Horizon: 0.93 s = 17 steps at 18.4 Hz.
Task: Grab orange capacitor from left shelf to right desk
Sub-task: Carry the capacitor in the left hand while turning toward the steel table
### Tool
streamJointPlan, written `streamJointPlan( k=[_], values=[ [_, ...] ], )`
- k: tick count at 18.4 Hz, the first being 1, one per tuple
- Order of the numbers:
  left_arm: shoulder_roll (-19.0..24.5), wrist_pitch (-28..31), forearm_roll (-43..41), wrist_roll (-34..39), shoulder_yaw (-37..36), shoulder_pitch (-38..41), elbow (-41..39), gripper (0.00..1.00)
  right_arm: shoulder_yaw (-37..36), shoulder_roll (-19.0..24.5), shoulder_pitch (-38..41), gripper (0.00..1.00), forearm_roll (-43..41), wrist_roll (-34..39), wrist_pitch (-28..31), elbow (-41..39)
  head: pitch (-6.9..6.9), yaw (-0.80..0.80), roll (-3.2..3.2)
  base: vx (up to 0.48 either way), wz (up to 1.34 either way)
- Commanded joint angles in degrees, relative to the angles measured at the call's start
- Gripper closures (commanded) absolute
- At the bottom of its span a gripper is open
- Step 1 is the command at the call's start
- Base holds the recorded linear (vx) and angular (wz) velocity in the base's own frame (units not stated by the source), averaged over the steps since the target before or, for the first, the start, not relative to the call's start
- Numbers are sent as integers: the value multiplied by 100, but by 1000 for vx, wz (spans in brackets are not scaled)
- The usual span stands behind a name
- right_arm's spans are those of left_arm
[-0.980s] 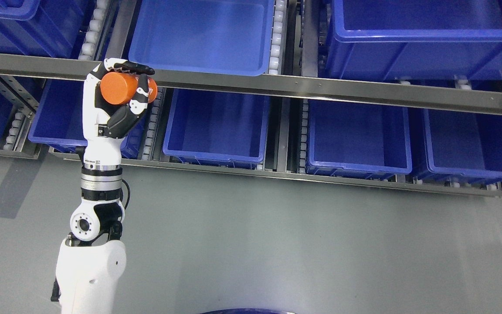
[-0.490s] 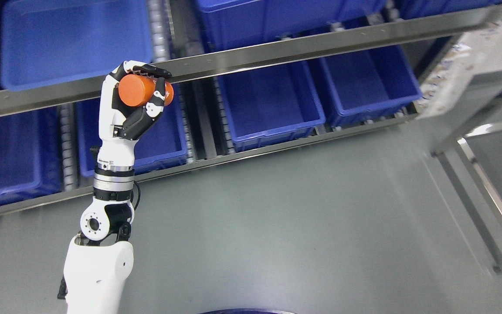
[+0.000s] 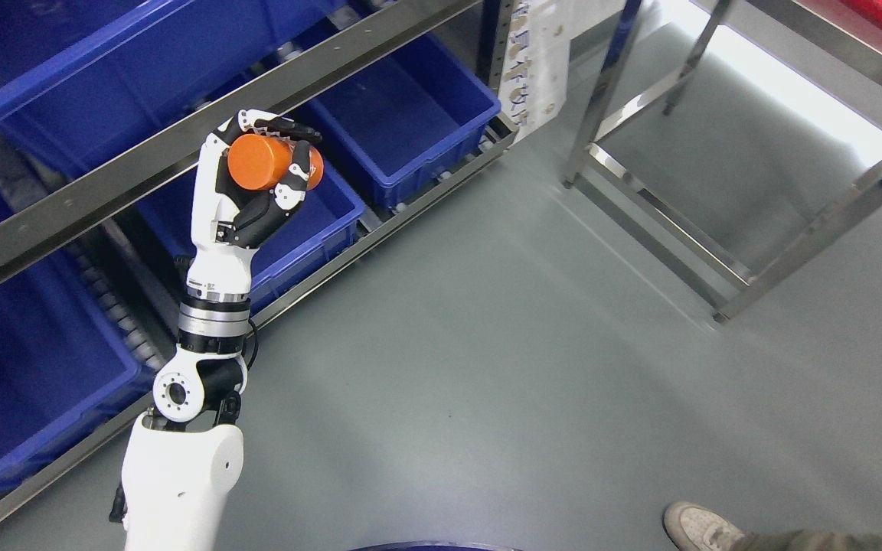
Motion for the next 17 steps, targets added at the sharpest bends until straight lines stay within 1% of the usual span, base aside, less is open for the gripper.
streamJointPlan(
  k=[1,7,11,14,17],
  values=[
    [100,11,0,17,-386,-68,121,97,-62,-100,-9,0,26,-1,0,-193,0,0,0,124,-657],
    [100,91,0,17,-518,-270,200,97,-62,-100,-9,0,26,-1,0,-193,1,0,0,197,-549],
    [100,99,0,17,-1132,-270,209,97,-62,-100,-9,0,18,-1,0,-193,1,0,0,288,-367],
    [100,441,0,17,-1353,-471,226,97,-62,-100,-9,0,26,-1,0,-193,1,0,0,352,-347],
    [100,915,0,26,-1432,-1007,332,97,-62,-100,-9,0,18,-1,0,-193,1,0,0,329,-365]
  ],
)
